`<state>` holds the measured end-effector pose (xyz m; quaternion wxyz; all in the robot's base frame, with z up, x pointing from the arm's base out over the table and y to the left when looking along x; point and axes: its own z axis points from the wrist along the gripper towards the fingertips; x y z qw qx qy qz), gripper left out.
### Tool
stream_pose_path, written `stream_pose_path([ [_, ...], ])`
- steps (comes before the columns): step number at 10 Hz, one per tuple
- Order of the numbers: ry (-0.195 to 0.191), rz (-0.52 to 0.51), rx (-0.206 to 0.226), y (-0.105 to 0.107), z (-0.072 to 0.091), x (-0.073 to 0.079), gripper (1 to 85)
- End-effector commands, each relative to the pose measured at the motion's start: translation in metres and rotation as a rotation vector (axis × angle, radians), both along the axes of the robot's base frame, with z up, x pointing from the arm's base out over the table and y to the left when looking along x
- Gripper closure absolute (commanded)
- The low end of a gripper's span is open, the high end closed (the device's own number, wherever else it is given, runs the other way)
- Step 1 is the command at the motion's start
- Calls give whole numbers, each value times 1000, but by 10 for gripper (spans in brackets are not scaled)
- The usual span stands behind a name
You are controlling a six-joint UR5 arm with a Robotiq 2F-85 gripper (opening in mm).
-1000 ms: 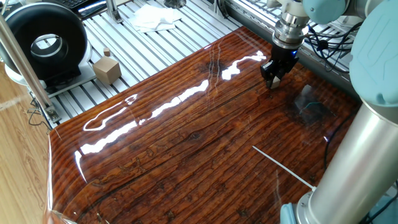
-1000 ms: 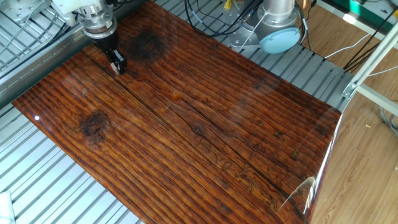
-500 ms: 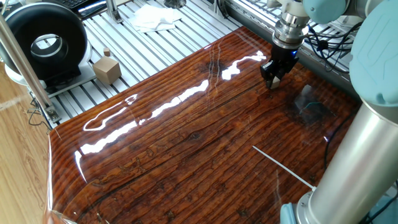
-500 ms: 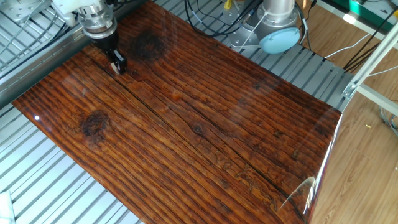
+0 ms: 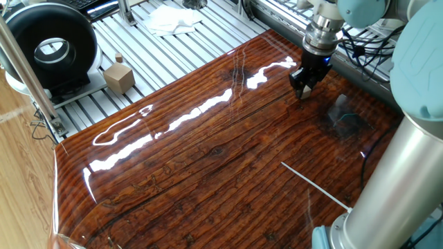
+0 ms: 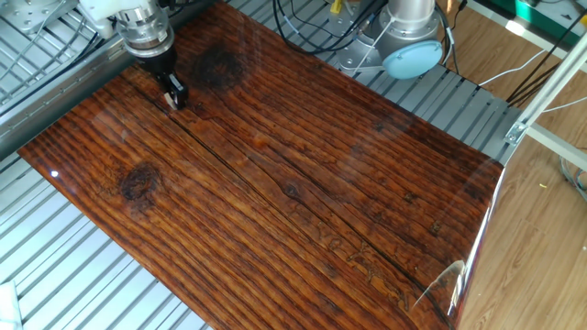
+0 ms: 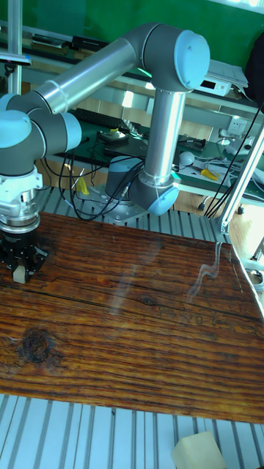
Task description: Hold a small block with the gripper and sweep it from left to right on the table
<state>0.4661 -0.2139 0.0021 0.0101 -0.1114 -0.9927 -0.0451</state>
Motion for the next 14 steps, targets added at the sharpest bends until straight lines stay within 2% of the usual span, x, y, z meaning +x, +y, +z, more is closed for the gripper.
stream_pose_path([
  [1,-6,-23,13,11,6,2,847],
  [3,-9,-28,27,19,6,3,847],
  [4,-18,-35,5,21,0,4,847],
  [5,-21,-35,12,23,-1,5,847],
  [14,-26,-40,26,28,2,4,847],
])
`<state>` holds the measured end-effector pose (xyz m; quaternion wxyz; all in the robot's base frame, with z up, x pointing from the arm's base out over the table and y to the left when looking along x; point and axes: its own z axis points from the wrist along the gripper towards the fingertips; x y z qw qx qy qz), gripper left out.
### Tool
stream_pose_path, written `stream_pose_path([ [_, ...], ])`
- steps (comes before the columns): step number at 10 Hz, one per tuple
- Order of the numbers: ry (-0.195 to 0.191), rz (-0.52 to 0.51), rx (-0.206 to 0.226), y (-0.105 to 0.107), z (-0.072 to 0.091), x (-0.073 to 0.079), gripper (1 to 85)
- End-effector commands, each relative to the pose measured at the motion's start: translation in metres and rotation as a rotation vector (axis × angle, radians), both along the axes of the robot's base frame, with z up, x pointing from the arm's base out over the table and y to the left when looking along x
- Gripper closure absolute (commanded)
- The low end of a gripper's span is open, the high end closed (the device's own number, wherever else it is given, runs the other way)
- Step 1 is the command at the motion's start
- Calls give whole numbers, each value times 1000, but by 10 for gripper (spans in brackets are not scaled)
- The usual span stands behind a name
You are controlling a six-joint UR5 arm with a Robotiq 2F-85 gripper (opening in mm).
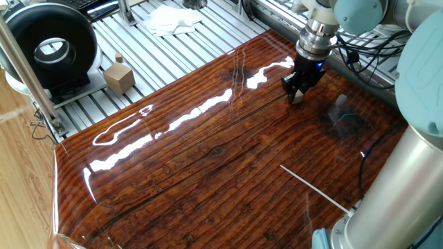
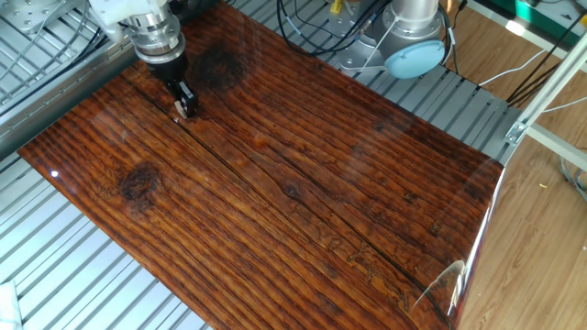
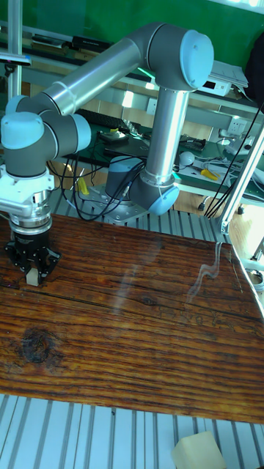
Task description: Hold a small block with the gripper and sweep it from left to right on the table
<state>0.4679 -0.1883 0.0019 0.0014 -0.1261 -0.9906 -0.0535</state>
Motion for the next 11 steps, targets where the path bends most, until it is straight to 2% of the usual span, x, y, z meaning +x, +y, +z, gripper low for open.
stream_pose_path([
  [1,-3,-14,20,7,7,1,847],
  [3,-10,-13,45,13,8,3,847],
  [5,-13,-12,33,9,2,3,847],
  [8,-11,-13,31,9,4,3,847],
  [11,-6,-5,3,3,6,3,847],
])
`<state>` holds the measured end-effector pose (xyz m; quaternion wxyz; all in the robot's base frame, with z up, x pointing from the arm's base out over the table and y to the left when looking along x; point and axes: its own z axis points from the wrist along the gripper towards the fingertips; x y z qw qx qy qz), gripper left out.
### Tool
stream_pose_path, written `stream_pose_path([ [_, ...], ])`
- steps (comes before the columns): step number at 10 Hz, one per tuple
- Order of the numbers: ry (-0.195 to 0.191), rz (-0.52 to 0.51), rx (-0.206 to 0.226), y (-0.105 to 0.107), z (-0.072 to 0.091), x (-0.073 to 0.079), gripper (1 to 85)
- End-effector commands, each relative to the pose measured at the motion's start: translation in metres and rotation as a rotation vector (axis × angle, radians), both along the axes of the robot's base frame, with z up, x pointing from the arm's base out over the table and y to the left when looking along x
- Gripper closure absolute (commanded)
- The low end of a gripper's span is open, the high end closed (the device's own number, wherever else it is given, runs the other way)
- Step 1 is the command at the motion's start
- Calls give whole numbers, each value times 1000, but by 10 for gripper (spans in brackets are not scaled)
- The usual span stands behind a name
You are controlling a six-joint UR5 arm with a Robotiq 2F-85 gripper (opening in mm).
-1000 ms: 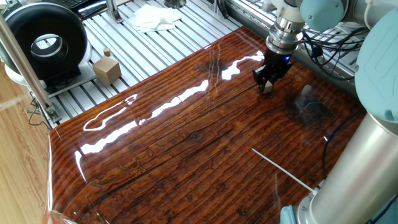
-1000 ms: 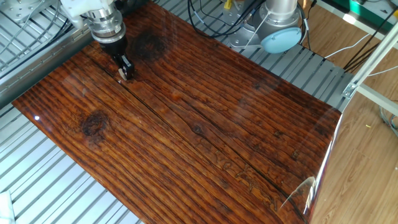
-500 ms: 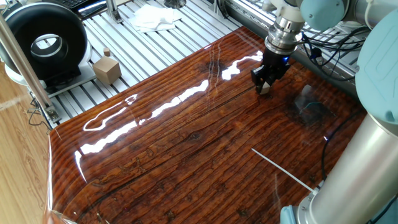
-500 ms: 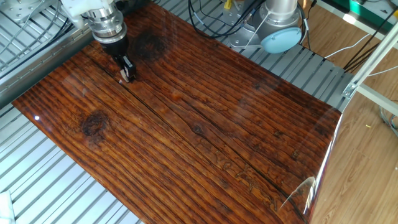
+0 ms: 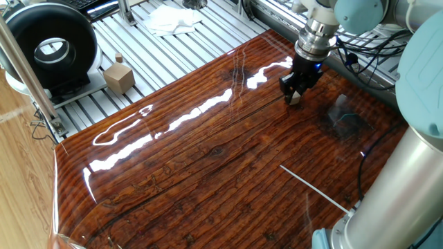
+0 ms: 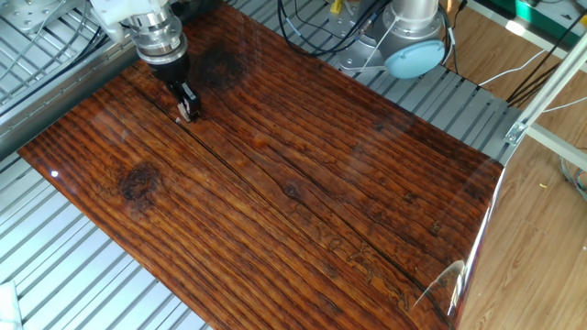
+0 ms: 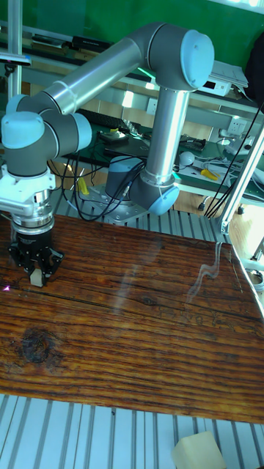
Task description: Hold a small block with the gripper and sweep it from left to right on the table
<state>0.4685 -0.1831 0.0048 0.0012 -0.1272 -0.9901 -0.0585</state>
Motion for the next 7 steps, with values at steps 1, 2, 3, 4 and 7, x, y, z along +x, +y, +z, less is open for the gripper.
stream_pose_path([
  [1,-6,-1,-8,-2,4,2,847],
  [2,-11,3,-1,0,5,3,847],
  [3,-13,3,7,2,6,4,847],
  [4,-8,3,7,3,8,2,847],
  [7,-10,32,-3,0,8,2,847],
])
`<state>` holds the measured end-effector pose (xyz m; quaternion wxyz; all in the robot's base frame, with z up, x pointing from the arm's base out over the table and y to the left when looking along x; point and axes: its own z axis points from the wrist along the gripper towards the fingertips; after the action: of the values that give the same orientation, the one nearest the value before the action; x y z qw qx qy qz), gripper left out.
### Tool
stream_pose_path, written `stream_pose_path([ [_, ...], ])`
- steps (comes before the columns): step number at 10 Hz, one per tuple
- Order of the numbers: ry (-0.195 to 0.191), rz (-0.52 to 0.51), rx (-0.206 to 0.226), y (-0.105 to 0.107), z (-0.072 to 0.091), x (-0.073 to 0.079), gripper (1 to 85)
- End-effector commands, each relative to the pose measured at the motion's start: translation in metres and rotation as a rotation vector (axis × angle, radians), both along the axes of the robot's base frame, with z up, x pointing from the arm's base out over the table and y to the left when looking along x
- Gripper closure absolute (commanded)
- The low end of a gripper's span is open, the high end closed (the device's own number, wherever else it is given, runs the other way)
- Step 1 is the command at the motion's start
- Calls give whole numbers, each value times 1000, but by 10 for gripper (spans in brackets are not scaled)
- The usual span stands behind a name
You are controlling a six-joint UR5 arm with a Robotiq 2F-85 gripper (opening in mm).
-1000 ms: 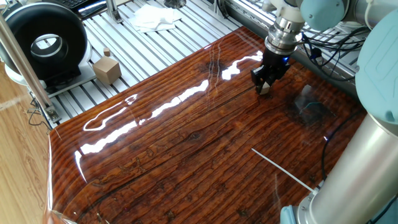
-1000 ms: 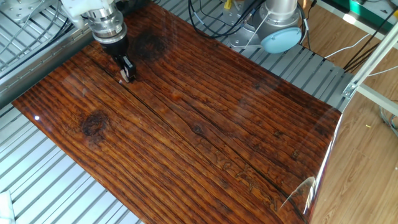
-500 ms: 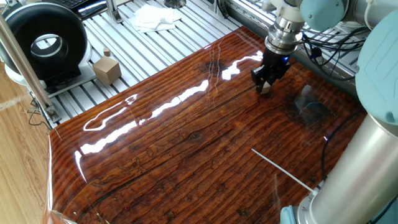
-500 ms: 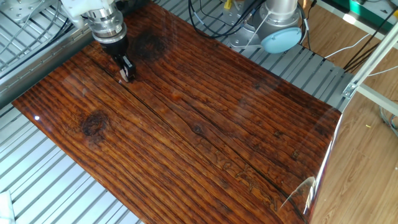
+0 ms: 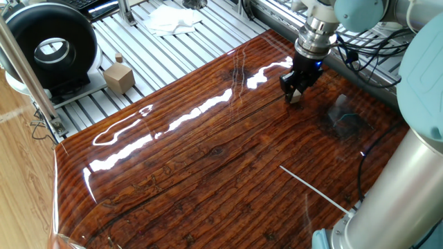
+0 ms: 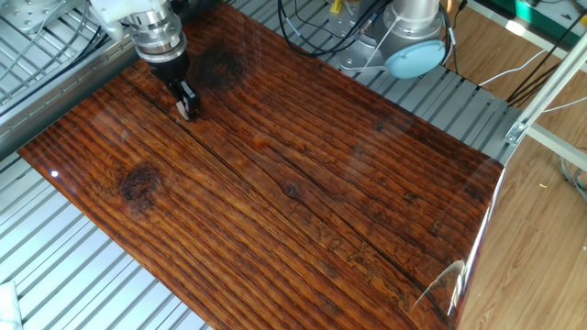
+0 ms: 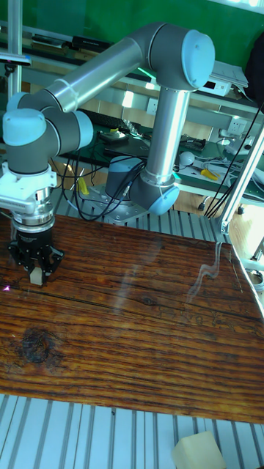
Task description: Hold a small block with the gripper and sweep it from left to right on the table
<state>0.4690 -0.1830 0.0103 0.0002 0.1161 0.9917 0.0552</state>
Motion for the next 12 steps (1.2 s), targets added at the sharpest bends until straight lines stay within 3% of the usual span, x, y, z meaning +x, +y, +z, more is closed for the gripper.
stream_pose_path([
  [1,-6,61,-31,-9,2,0,847],
  [5,17,136,-33,-10,1,-8,847],
  [6,18,137,-21,-6,2,-8,847],
  [8,5,118,44,11,4,-5,847],
  [12,6,134,37,9,4,-6,847],
])
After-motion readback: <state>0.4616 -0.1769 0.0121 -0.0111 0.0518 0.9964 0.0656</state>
